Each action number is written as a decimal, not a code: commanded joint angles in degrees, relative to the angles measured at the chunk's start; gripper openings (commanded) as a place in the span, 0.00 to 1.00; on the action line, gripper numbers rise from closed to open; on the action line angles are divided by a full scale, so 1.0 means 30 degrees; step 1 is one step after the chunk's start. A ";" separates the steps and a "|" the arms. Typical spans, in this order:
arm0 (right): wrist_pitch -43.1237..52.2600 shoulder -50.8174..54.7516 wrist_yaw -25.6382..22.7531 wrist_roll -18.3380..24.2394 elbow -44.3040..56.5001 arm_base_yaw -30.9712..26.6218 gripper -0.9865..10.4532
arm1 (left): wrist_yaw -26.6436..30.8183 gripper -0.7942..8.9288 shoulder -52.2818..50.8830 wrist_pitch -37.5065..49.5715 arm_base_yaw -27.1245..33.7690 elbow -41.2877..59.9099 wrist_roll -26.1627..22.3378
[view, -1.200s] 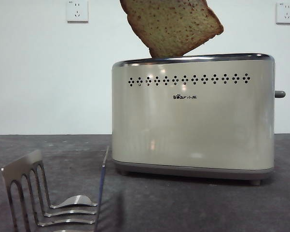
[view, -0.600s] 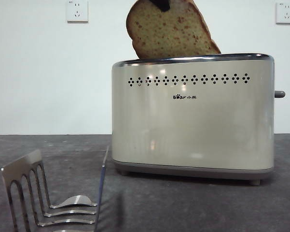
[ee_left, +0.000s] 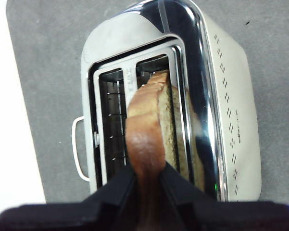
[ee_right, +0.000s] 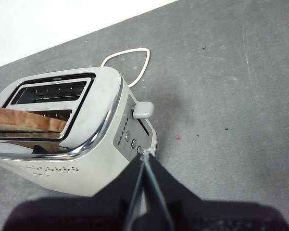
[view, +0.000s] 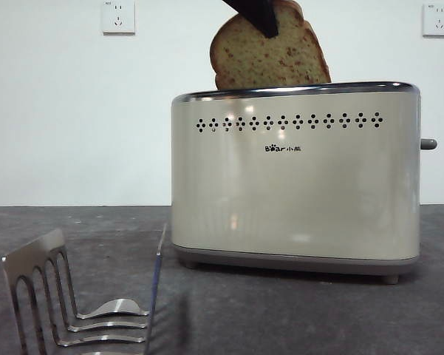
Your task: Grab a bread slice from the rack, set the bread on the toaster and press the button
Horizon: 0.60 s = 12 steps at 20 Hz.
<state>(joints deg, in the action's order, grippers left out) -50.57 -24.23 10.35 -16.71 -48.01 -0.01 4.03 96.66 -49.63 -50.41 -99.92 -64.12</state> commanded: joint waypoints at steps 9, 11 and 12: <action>0.0095 0.0036 -0.0109 0.0175 -0.0087 0.0022 0.09 | 0.0168 0.07 0.1406 0.0532 -0.0182 0.0124 0.0867; 0.0087 0.0036 -0.0109 0.0175 -0.0087 0.0022 0.09 | 0.0168 0.08 0.1515 0.0984 -0.0306 0.0124 0.1304; 0.0087 0.0036 -0.0109 0.0175 -0.0087 0.0022 0.09 | 0.0146 0.08 0.1537 0.1093 -0.0350 0.0124 0.1377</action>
<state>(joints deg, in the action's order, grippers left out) -50.57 -24.25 10.31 -16.71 -48.01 -0.01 4.69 100.05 -46.72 -51.18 -99.92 -61.84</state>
